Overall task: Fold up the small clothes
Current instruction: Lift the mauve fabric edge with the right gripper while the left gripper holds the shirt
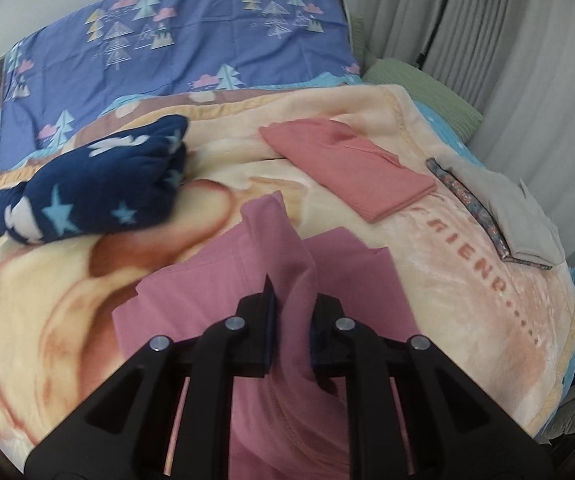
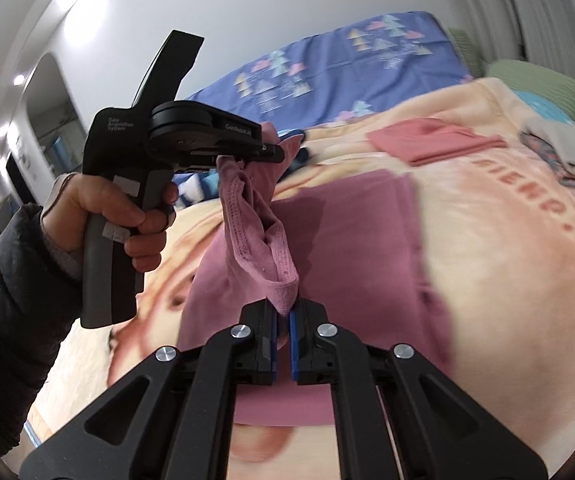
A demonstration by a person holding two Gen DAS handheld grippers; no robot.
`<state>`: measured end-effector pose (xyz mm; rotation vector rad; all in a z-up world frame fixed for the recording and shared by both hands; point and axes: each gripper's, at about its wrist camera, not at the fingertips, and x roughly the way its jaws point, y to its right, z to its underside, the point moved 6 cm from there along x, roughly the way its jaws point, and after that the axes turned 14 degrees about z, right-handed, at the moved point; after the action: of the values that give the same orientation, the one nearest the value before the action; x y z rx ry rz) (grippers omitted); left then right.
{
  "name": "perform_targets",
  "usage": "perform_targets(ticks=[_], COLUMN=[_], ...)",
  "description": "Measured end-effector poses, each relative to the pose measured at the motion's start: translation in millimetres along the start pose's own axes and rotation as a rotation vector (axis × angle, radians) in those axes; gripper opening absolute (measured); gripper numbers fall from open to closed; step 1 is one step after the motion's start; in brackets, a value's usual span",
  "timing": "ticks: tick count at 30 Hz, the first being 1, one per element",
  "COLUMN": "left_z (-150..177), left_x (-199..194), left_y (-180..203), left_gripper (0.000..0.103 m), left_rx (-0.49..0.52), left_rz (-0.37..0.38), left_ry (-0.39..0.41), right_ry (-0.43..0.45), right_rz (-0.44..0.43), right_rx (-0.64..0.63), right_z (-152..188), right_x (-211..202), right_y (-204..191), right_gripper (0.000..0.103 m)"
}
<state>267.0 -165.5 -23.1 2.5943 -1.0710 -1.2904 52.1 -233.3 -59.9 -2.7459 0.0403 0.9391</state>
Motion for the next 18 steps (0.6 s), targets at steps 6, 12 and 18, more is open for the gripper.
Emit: perform_targets(ticks=[6,12,18], left_z=[-6,6,11], left_x=[46,90,96], left_y=[39,48,56], left_gripper=[0.012,0.012,0.012], left_rx=[0.079,0.097,0.132], left_rz=[-0.005,-0.041,-0.054], left_ry=[-0.053,-0.123,-0.126], right_ry=[-0.011,-0.093,-0.092], right_rz=[0.036,0.005,-0.060], right_rx=[0.074,0.146,0.164], right_z=[3,17,15], right_x=[3,18,10], right_y=[39,56,52], right_gripper=[0.004,0.004,0.004])
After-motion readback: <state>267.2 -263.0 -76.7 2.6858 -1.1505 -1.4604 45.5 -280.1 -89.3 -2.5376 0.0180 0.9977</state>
